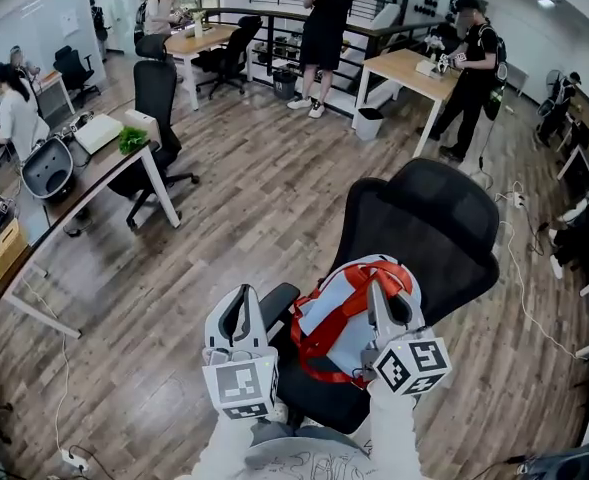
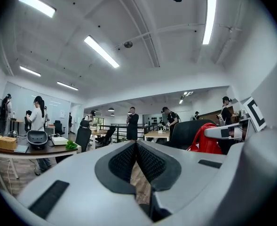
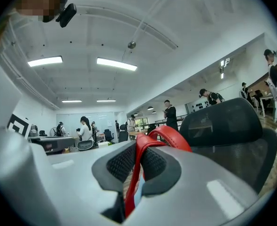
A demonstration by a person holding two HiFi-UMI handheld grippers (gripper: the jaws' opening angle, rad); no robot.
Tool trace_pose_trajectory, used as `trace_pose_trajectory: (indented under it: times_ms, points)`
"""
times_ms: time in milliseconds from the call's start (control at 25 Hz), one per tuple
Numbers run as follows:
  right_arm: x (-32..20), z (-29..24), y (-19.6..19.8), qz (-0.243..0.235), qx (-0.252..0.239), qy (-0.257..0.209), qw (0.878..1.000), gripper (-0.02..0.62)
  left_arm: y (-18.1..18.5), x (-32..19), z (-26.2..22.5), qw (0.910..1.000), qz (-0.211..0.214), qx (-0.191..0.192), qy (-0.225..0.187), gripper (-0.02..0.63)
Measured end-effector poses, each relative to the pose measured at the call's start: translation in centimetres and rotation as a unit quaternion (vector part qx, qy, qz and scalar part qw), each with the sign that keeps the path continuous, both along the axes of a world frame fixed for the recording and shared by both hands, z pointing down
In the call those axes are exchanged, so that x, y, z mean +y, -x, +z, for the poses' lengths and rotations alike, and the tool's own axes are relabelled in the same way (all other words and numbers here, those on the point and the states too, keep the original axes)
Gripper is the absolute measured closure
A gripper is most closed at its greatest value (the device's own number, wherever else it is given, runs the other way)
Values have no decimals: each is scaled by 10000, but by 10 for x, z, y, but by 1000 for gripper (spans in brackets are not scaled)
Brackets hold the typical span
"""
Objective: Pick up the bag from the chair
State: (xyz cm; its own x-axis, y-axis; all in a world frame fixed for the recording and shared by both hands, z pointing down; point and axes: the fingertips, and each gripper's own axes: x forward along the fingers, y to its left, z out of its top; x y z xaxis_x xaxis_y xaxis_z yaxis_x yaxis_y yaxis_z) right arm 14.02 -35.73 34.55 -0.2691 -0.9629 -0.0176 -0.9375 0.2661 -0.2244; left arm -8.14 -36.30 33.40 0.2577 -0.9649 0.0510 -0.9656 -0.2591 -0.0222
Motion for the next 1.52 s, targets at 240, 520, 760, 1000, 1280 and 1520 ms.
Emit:
trace_pose_trajectory:
  times_ms: [240, 520, 760, 1000, 1280, 1520]
  points:
    - [19, -4, -4, 142, -26, -92, 9999, 568, -8, 9, -3, 10000, 80, 33, -38, 600]
    - [24, -11, -9, 169, -99, -144, 9997, 568, -12, 13, -8, 9999, 130, 46, -68, 600]
    - [23, -7, -10, 164, -95, -125, 9997, 568, -13, 12, -8, 9999, 133, 34, -82, 600]
    - [23, -3, -6, 157, -100, -75, 9998, 568, -6, 13, -6, 9999, 112, 55, -89, 600]
    - [19, -8, -10, 143, -38, -110, 9998, 568, -11, 8, -8, 9999, 119, 55, -91, 600]
    - [18, -11, -9, 149, -6, -109, 9998, 568, -12, 6, -7, 9999, 142, 71, -65, 600]
